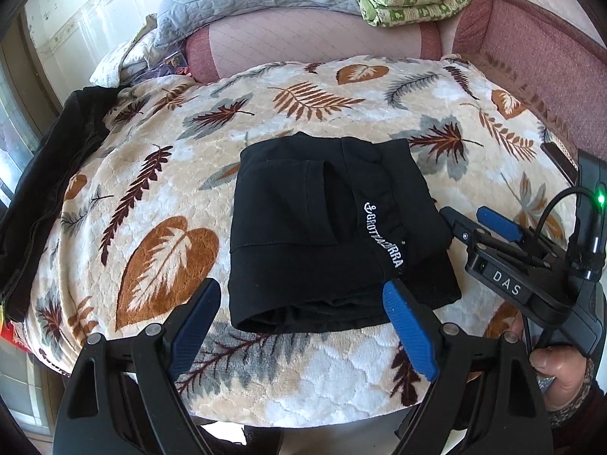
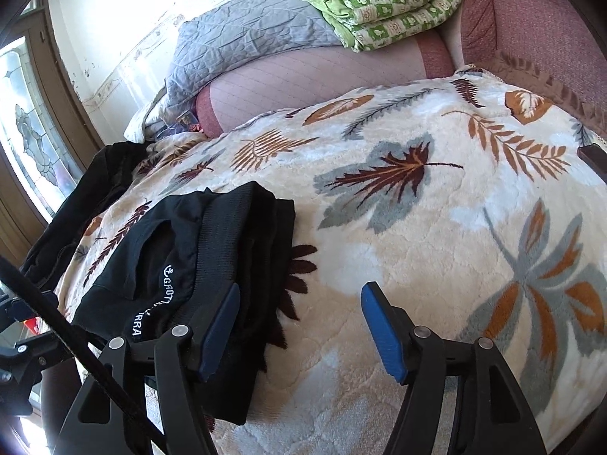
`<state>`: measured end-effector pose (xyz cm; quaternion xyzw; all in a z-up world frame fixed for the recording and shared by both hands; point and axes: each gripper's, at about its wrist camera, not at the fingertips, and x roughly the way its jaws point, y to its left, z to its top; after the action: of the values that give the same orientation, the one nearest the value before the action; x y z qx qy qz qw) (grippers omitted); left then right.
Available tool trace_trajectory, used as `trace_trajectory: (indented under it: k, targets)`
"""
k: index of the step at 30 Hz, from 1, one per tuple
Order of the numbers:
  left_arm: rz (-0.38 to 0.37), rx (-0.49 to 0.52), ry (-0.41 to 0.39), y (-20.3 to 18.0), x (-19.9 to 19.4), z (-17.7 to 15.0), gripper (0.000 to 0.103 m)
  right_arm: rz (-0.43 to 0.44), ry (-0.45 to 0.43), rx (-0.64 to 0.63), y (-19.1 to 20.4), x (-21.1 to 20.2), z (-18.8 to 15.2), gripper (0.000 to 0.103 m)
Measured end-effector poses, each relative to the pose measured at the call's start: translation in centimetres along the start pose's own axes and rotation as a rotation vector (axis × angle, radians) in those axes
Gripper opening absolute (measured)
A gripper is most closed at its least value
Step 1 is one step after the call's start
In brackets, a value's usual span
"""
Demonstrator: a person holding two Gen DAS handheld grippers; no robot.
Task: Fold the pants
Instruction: 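Open both grippers and hold them beside the folded black pants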
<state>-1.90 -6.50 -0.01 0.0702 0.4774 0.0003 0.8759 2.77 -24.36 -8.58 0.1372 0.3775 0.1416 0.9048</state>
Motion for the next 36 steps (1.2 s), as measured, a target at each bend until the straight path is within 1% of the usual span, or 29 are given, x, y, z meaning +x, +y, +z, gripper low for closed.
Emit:
trace_trajectory:
  k: [14,22,25,31,36]
  targets:
    - [0.014,0.014,0.013,-0.1,-0.6,-0.7,0.087,-0.065,-0.037,-0.065,1.3,-0.9,-0.6,0.074]
    - [0.008,0.016,0.009,-0.4,-0.8,-1.1,0.087,-0.088,-0.039,-0.072,1.4,-0.9,-0.8,0.077]
    - [0.003,0.004,-0.001,-0.1,-0.9,-1.1,0.087,-0.1,-0.043,-0.078,1.6,-0.9,-0.9,0.078]
    - [0.004,-0.055,-0.059,1.0,-1.4,-0.7,0.087,-0.113,-0.04,-0.072,1.6,-0.7,-1.0,0.08]
    - [0.0,-0.092,-0.06,1.8,-1.1,-0.6,0.087,-0.118,-0.023,-0.054,1.2,-0.2,-1.0,0.082]
